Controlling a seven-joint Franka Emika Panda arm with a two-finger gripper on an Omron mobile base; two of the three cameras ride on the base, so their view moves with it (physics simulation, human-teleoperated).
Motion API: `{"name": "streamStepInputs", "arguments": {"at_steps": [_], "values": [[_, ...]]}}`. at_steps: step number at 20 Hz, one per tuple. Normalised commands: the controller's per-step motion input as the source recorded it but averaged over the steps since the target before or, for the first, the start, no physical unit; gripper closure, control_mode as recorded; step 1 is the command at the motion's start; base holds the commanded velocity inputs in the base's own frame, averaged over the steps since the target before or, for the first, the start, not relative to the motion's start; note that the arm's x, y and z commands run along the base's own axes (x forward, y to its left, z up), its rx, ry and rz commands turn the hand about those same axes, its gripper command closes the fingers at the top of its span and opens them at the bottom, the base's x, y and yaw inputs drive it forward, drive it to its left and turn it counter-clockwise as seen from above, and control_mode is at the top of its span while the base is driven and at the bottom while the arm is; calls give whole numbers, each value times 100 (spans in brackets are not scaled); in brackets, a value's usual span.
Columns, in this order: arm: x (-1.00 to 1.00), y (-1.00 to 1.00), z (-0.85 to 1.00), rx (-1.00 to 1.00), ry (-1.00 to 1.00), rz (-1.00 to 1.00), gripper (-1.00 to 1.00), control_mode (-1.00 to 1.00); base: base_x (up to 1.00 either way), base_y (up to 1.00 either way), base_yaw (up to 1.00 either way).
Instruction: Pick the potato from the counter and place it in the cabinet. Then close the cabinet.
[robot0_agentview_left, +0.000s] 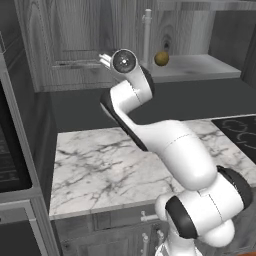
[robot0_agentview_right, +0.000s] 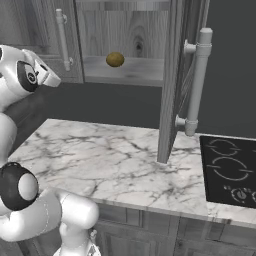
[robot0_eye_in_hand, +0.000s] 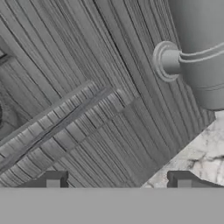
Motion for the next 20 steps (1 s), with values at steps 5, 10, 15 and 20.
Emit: {"name": "streamStepInputs", "arguments": {"at_steps": [5,10,15,20], "values": [[-91,-50,-7,16,10,6,-100,-100,0,0,0],[-100,-45,1,18,20,0,-100,-100,0,0,0],[-100,-61,17,12,-1,0,-100,-100,0,0,0],[-100,-81,0,11,-38,0,-100,-100,0,0,0]]}}
